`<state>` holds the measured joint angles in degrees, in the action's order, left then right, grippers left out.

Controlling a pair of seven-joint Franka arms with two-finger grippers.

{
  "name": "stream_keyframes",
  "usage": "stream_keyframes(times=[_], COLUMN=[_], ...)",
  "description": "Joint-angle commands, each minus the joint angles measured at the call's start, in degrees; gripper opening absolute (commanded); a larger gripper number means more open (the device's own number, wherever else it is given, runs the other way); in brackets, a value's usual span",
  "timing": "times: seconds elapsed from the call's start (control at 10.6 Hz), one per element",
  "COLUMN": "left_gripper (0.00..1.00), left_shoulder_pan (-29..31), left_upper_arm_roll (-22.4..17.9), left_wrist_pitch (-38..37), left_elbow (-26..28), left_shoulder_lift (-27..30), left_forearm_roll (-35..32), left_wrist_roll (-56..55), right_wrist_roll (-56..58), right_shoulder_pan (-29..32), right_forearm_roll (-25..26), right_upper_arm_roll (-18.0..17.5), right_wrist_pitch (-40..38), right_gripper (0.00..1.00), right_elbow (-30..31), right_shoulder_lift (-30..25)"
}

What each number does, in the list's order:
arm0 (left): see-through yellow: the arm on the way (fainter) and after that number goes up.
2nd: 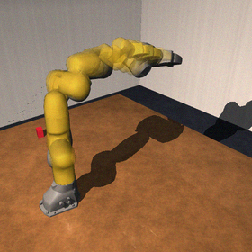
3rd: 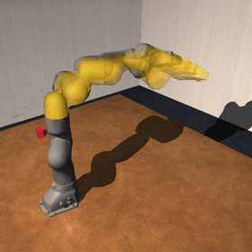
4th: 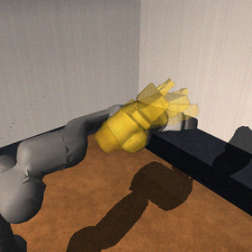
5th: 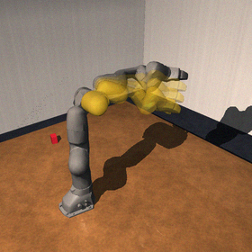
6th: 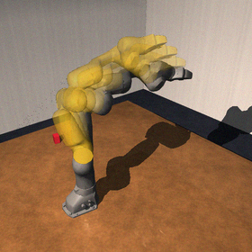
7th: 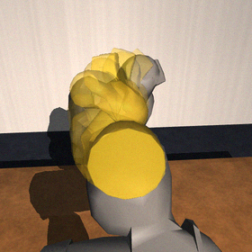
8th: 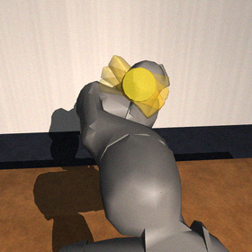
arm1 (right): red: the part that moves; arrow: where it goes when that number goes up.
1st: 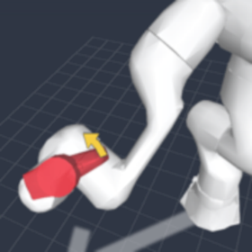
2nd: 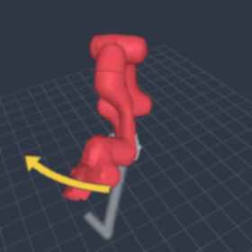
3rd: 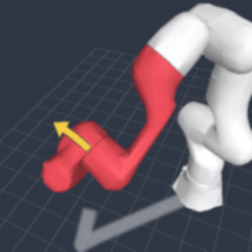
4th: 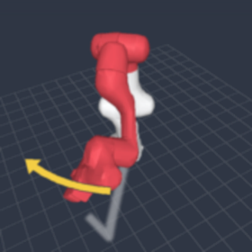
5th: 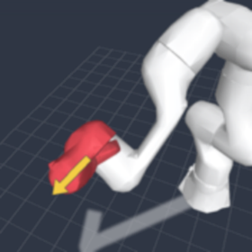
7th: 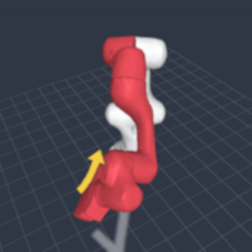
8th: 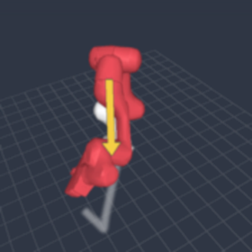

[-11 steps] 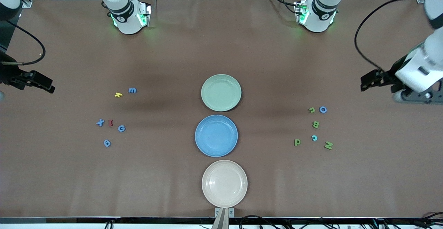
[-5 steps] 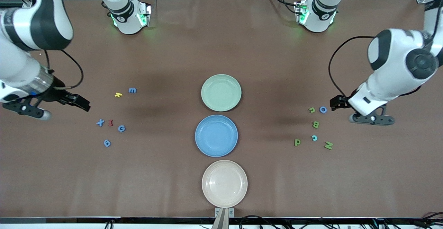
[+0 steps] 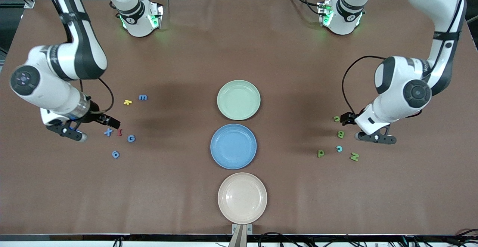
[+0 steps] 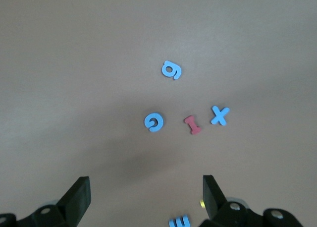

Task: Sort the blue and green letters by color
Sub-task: 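Lower the right gripper to blue letters while the left gripper nears green ones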

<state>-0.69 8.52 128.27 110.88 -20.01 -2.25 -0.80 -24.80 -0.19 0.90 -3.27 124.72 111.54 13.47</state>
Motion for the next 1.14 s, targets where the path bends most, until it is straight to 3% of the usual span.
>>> stream_keyframes(times=[0.0, 0.57, 0.76, 1.04], left_gripper=[1.00, 1.00, 0.82, 0.79], left_shoulder_pan=[0.17, 0.69, 0.52, 0.96], left_upper_arm_roll=[0.45, 0.45, 0.36, 0.36], left_wrist_pitch=[8.19, 11.47, 11.47, 12.52], left_elbow=[0.91, 0.91, 0.56, 0.48], left_shoulder_lift=[-5.47, -9.87, -10.67, -11.89], left_forearm_roll=[-1.18, -1.18, -1.18, -1.26], left_wrist_roll=[1.16, 2.47, 3.61, 7.04], right_wrist_roll=[-0.34, -0.77, -0.78, -0.69], right_shoulder_pan=[0.54, 0.36, 0.36, 0.36], right_forearm_roll=[-0.55, -0.11, -0.11, -0.11], right_upper_arm_roll=[-0.33, -0.33, -0.33, -0.24], right_wrist_pitch=[9.38, 20.91, 21.79, 22.76], right_gripper=[1.00, 1.00, 1.00, 1.00], right_elbow=[2.45, 2.45, 2.36, 2.54], right_shoulder_lift=[8.12, 16.76, 17.90, 18.96])
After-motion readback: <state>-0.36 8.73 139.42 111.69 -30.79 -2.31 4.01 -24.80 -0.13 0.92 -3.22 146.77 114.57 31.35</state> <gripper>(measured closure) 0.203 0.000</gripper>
